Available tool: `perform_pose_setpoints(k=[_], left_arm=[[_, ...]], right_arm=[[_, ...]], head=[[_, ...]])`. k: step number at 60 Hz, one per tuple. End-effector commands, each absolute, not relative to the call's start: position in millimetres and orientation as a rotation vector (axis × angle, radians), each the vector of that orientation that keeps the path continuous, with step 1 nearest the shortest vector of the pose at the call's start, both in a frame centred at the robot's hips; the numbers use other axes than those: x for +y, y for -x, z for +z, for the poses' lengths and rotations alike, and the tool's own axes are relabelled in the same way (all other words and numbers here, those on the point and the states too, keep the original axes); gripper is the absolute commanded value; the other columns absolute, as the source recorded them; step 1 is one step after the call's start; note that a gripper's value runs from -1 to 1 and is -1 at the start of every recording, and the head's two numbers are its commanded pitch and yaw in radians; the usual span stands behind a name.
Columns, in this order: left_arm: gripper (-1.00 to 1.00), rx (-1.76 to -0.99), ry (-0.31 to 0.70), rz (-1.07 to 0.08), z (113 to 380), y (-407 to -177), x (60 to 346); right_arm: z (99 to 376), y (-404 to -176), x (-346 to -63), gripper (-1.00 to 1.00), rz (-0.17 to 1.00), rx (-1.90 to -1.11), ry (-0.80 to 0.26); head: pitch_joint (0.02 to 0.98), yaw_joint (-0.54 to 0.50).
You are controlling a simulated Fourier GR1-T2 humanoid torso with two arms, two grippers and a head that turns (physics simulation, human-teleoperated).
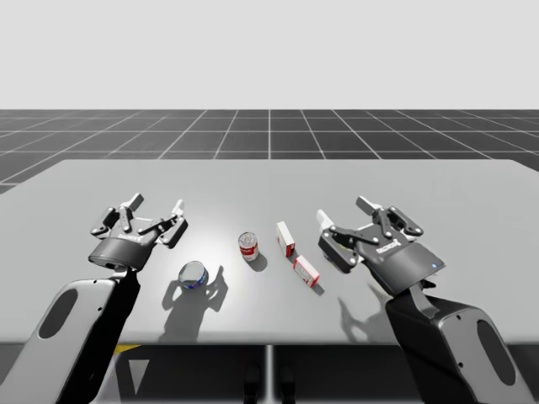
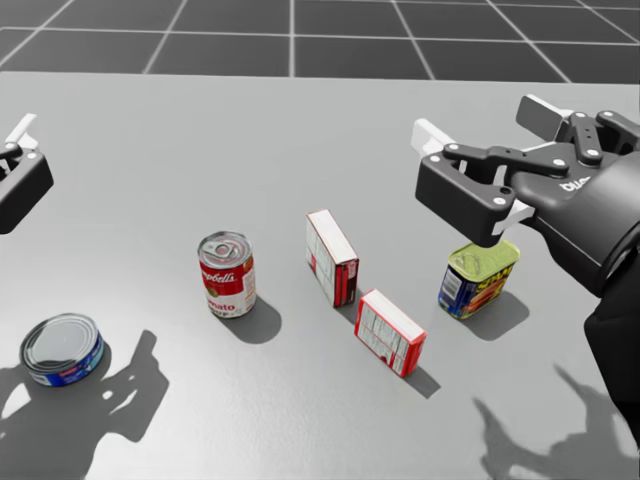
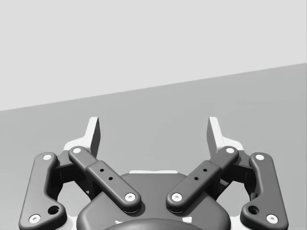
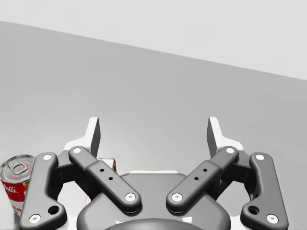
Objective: Lift the pudding box off the table.
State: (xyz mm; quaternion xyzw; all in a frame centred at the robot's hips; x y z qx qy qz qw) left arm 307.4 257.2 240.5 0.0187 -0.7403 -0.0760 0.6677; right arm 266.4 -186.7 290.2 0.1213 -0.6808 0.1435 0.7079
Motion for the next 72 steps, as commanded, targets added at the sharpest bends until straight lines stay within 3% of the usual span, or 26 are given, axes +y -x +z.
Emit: perform_pose_setpoints(k=[1,23,72], left_arm=[[-1.00,-1.667,-0.042,-0.173,239,-308,257],[-1.00,-1.659,-0.042,-0.185,238,-308,255],[-1.00,-1.661,-0.035,-0.192,238,-308,254]], right_arm=[[279,-256,-166,-1.00,0.380,-1.434,-0.265],[243,-277,-141,-1.00,0.450,-1.288,-0.201],[199,-328,-95,-1.00,0.476,-1.088,-0.145]], head=[[0.760,-0.06],[0.763,-0.07],[0.768,-0.06]])
